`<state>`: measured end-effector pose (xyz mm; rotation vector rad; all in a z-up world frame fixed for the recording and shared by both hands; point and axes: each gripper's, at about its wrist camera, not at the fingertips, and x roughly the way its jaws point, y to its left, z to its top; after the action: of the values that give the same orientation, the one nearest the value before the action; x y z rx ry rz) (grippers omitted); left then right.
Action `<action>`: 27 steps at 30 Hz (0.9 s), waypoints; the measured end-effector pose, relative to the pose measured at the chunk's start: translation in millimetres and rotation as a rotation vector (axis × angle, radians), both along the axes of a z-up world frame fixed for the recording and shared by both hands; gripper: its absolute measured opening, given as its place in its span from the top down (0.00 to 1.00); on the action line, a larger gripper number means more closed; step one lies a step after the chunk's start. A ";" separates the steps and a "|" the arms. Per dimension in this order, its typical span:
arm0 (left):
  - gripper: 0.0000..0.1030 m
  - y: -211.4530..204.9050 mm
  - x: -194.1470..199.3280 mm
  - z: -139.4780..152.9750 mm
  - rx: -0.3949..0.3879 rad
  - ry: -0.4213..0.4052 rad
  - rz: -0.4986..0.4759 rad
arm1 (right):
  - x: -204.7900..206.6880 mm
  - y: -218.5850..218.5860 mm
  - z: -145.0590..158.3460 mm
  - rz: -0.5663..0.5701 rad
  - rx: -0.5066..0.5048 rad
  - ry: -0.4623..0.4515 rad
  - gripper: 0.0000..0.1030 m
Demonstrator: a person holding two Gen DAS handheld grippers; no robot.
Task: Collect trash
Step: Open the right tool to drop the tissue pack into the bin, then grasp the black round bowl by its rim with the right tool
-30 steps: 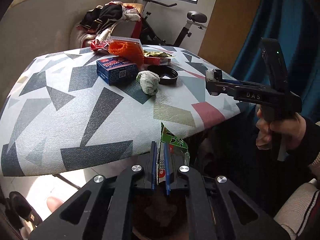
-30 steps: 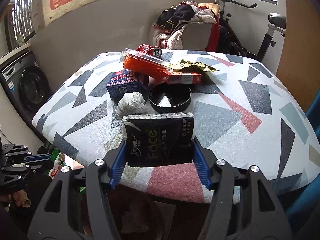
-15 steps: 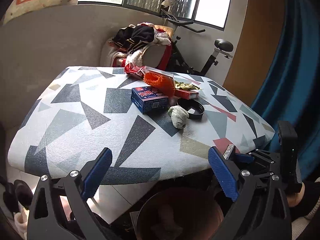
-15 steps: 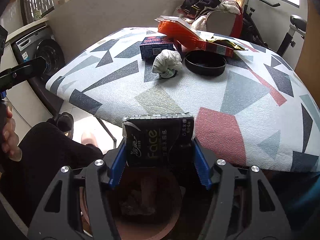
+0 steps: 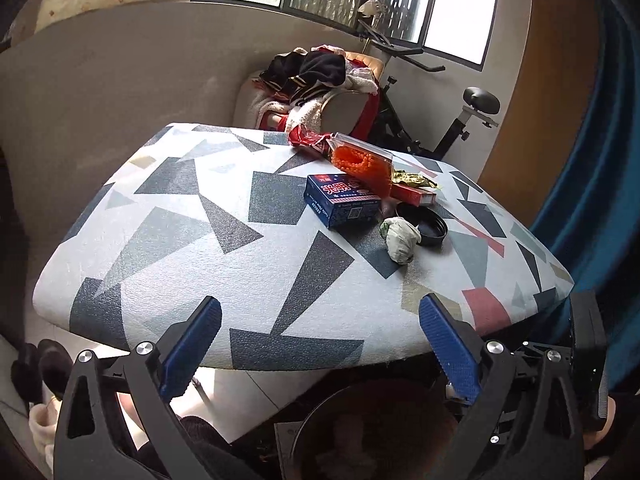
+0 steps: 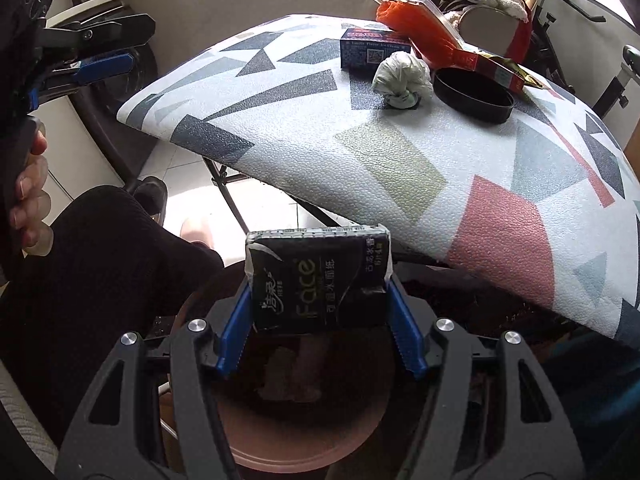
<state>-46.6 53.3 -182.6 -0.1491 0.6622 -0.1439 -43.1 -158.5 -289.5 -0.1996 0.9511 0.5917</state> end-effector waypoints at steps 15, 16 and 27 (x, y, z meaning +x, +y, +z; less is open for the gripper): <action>0.06 3.8 7.1 0.8 0.004 0.001 0.019 | 22.8 -24.7 12.5 -0.109 0.003 -0.032 0.06; 0.06 4.1 8.5 1.6 0.003 -0.001 0.019 | 26.0 -28.2 15.0 -0.119 0.003 -0.040 0.06; 0.06 7.7 29.6 8.8 0.004 -0.020 0.030 | 76.5 -70.0 43.1 -0.224 -0.012 -0.131 0.06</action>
<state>-16.9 61.0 -173.8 -0.1534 0.6397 -0.1149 33.4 -228.5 -246.4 -0.1384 0.8374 0.3619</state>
